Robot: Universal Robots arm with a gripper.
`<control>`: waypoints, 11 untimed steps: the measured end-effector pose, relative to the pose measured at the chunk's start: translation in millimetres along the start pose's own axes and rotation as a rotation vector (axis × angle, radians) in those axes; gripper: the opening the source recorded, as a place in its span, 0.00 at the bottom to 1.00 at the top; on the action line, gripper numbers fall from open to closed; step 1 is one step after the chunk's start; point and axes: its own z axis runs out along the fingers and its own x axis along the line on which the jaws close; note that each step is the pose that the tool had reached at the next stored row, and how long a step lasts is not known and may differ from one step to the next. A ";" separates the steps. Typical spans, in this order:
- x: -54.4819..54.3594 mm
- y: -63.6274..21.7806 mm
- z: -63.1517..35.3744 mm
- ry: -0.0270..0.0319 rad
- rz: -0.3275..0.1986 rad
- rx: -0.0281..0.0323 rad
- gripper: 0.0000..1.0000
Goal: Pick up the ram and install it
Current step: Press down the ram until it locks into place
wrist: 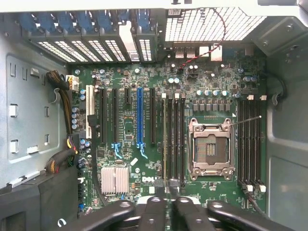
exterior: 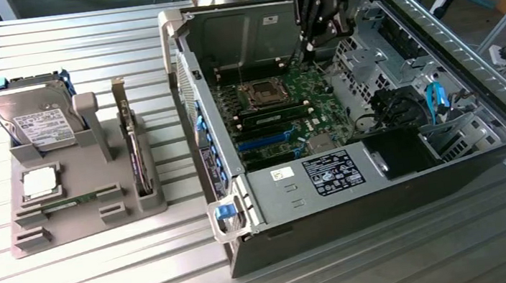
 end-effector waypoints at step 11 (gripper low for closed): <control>0.0 -5.9 -0.2 -0.0001 0.000 0.0000 0.11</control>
